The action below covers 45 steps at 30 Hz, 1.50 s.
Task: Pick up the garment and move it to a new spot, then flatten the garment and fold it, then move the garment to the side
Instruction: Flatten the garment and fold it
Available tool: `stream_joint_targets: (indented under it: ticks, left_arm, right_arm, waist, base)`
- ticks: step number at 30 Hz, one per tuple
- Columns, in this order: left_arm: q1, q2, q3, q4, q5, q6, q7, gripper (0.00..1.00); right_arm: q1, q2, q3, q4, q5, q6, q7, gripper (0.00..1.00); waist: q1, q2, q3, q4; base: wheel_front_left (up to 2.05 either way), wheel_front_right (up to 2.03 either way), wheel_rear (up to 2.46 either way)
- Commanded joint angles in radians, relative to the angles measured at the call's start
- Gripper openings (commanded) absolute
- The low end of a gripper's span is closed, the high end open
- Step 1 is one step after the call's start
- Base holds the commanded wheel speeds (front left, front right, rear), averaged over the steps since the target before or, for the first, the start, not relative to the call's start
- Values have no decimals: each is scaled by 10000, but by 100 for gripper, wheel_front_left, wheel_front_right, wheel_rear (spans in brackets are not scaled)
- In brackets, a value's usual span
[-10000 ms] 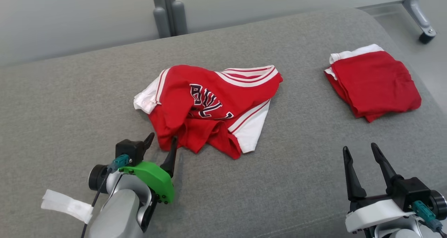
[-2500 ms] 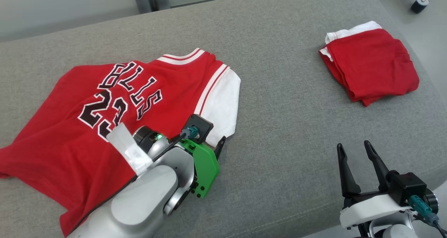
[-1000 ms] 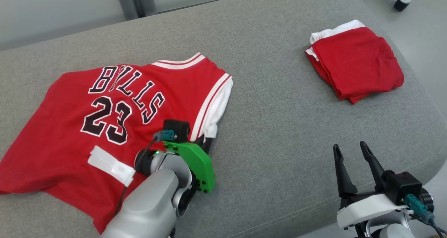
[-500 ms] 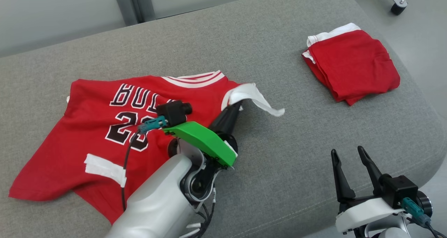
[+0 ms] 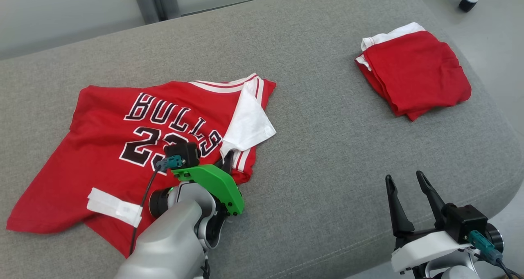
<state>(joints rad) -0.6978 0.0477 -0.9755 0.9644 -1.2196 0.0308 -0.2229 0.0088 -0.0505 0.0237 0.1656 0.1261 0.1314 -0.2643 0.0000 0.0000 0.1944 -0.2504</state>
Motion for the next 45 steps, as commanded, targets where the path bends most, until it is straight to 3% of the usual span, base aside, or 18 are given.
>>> stream_joint_targets:
  ticks: [1,4,9,12,16,23,29,33,40,45]
  left_arm:
    - [-146,55,-31,38,137,-5,-56,8]
    - [-249,52,-287,47,198,-123,-151,100]
    - [-439,54,-445,-264,451,-174,-352,100]
    - [-193,84,-88,-592,350,-452,-414,100]
    - [229,778,301,-991,854,-375,-434,100]
    - [1869,1891,2409,-3451,2415,455,-408,100]
    - [4019,2259,4212,-6178,4229,1312,-410,100]
    - [5400,2287,5111,-7258,5400,1570,-409,100]
    - [7017,2169,6110,-7973,7520,1148,-409,100]
    - [7686,2000,6823,-7940,8268,578,-411,100]
  right_arm:
    - [-4,-9,-9,18,-15,-15,2,100]
    - [-15,-12,-2,33,3,-15,2,100]
    - [52,-12,-63,-4,13,-15,2,100]
    - [156,-12,-133,-52,16,-15,2,100]
    - [274,-9,-295,-185,176,-15,2,100]
    - [553,-15,-597,-506,61,-15,2,100]
    - [712,-15,-951,-863,-20,-15,2,100]
    - [789,-15,-1376,-995,-135,-15,2,100]
    - [932,-13,-1978,-997,-523,-15,2,100]
    - [965,-13,-2127,-876,-654,-15,2,100]
  waist:
    - [0,0,17,30]
    - [0,0,1,89]
    - [0,0,-62,209]
    - [0,0,-140,291]
    - [0,0,-272,458]
    - [0,0,-675,1219]
    - [0,0,-1105,2152]
    - [0,0,-1368,2842]
    - [0,0,-1861,3751]
    - [0,0,-2029,4024]
  base:
    - [0,0,0]
    - [0,0,0]
    - [0,0,0]
    - [0,0,0]
    - [0,0,0]
    - [0,0,0]
    - [0,0,0]
    - [0,0,0]
    - [0,0,0]
    - [0,0,0]
